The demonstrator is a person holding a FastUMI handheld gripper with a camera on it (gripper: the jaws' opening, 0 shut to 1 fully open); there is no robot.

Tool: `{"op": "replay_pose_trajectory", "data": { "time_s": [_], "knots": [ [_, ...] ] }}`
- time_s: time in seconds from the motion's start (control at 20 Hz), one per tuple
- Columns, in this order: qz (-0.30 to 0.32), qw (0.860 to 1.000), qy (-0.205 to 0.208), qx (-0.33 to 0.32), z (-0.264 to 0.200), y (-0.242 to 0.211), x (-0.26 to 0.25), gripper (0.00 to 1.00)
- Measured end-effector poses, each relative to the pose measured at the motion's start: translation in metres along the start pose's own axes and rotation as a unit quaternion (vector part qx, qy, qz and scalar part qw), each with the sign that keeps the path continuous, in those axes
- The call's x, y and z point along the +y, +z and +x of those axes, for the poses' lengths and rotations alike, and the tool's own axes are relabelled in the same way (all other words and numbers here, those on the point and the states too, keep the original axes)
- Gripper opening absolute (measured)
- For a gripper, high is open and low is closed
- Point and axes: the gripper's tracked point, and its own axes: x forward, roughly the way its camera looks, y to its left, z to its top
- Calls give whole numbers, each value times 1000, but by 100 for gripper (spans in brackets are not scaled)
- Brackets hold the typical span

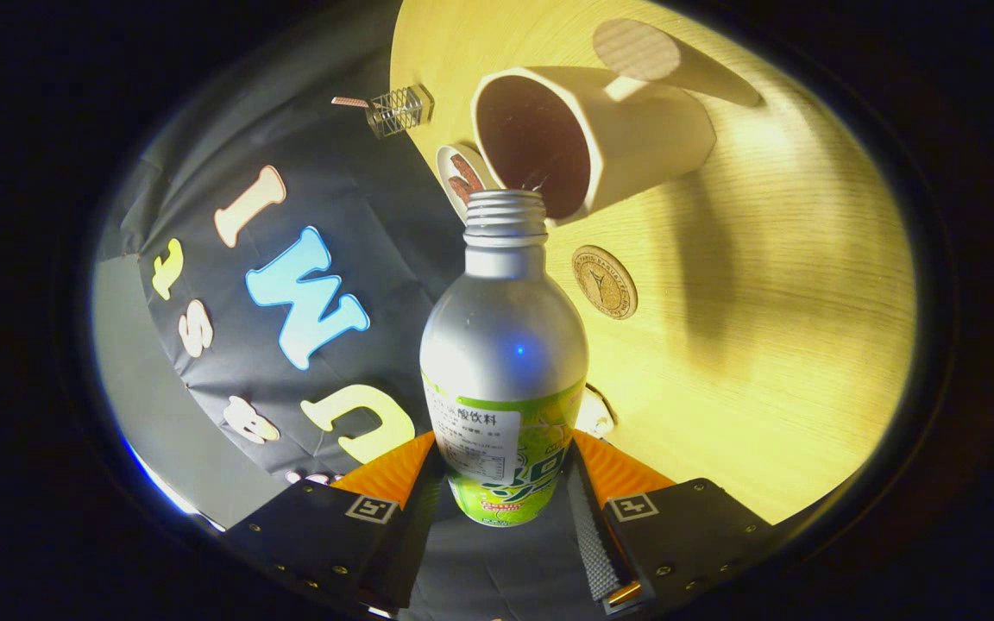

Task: Take the bottle from table, then pour the juice into the cup, finally place the bottle on the coaster

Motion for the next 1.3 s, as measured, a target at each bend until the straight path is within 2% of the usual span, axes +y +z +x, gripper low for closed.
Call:
{"op": "replay_pose_trajectory", "data": {
  "time_s": [0.85, 1.0, 1.3],
  "knots": [
    [18, 1000, 6, -11, 6, -2, 5, 74],
    [-1, 1000, 4, -18, 7, -2, 1, 74],
    [-93, 995, -24, -33, 5, 4, -16, 74]
  ]
}}
